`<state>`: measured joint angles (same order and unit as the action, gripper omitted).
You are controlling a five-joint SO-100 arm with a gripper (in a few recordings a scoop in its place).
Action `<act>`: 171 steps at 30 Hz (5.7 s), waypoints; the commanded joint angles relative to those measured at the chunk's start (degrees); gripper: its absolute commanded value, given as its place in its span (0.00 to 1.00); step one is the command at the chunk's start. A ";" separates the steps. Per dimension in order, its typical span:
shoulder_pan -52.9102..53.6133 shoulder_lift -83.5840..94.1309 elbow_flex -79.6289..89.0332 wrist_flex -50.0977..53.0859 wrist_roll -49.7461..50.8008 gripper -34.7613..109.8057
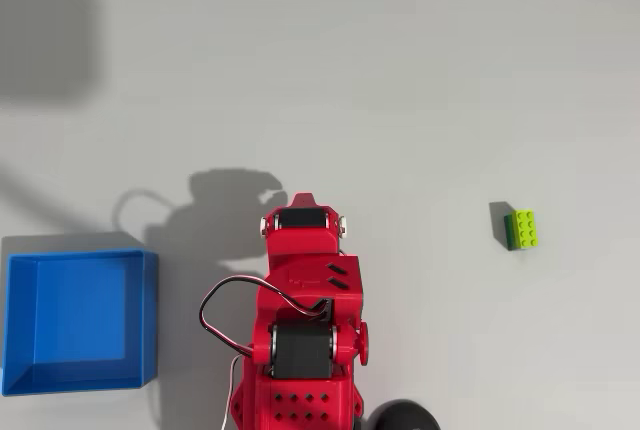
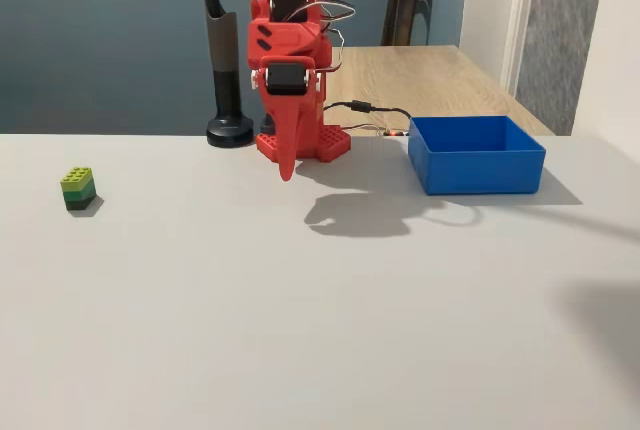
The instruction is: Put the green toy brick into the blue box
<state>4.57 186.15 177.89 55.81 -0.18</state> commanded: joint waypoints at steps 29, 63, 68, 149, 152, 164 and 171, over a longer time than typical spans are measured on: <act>-3.96 -1.05 -5.01 0.18 -4.04 0.24; 3.25 -40.34 -43.07 9.40 10.46 0.24; 7.65 -50.62 -53.88 13.01 12.66 0.24; 53.96 -88.68 -50.36 -21.36 16.35 0.26; 53.35 -88.24 -53.26 -18.46 15.91 0.24; 40.25 -87.54 -71.02 8.35 17.14 0.24; 25.93 -87.45 -81.91 13.97 16.44 0.24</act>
<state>37.09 96.33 103.36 67.50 16.17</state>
